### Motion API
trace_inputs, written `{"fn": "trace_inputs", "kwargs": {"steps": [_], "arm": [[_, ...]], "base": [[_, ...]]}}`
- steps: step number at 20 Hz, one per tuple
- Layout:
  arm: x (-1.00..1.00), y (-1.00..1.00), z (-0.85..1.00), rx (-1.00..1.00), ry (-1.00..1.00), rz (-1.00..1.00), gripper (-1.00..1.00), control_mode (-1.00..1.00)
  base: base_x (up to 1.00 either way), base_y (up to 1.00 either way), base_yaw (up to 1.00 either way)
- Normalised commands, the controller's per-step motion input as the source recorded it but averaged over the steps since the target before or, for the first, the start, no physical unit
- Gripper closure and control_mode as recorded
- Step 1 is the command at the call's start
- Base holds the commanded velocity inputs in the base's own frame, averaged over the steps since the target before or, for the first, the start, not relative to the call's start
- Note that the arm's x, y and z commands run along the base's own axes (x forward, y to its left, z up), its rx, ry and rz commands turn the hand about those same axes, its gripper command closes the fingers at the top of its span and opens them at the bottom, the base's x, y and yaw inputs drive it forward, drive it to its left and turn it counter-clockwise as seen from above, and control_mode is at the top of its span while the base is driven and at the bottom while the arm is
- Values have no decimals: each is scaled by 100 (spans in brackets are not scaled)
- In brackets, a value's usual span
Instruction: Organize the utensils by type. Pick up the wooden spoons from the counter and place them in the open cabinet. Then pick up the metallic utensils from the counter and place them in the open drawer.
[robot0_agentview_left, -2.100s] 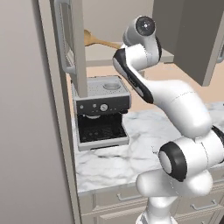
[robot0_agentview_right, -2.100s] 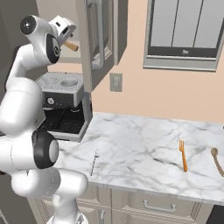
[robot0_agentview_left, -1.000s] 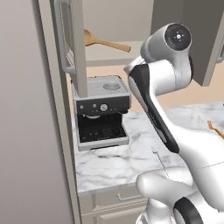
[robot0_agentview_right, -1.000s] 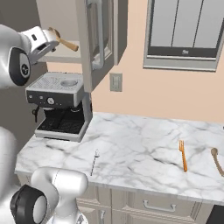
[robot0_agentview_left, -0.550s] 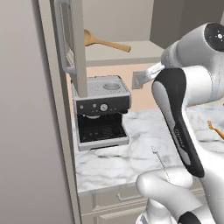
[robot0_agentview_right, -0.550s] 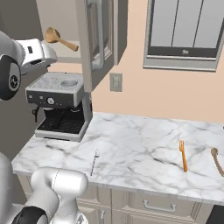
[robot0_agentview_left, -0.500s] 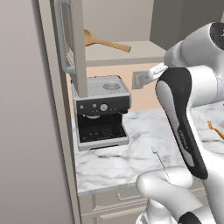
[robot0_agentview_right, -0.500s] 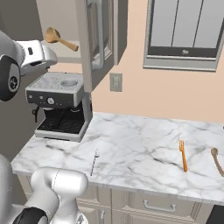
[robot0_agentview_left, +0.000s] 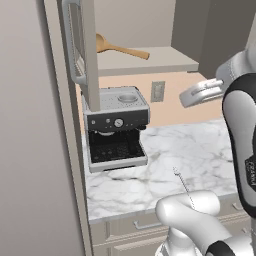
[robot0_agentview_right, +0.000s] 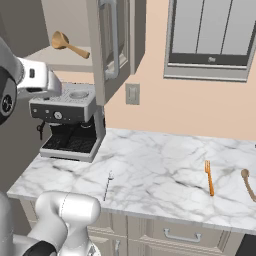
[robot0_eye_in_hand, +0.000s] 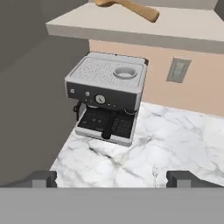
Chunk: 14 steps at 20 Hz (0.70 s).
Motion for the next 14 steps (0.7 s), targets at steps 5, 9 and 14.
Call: {"fn": "trace_inputs", "kwargs": {"steps": [5,9,14], "arm": [[-45,-3,-29,2,23,-1,-100,-100],[-35,-9,-36,0,18,0,-100,-100],[-9,-7,-54,-3,2,0,-100,-100]], "base": [[0,0,0],[0,0,0],[0,0,0]]}}
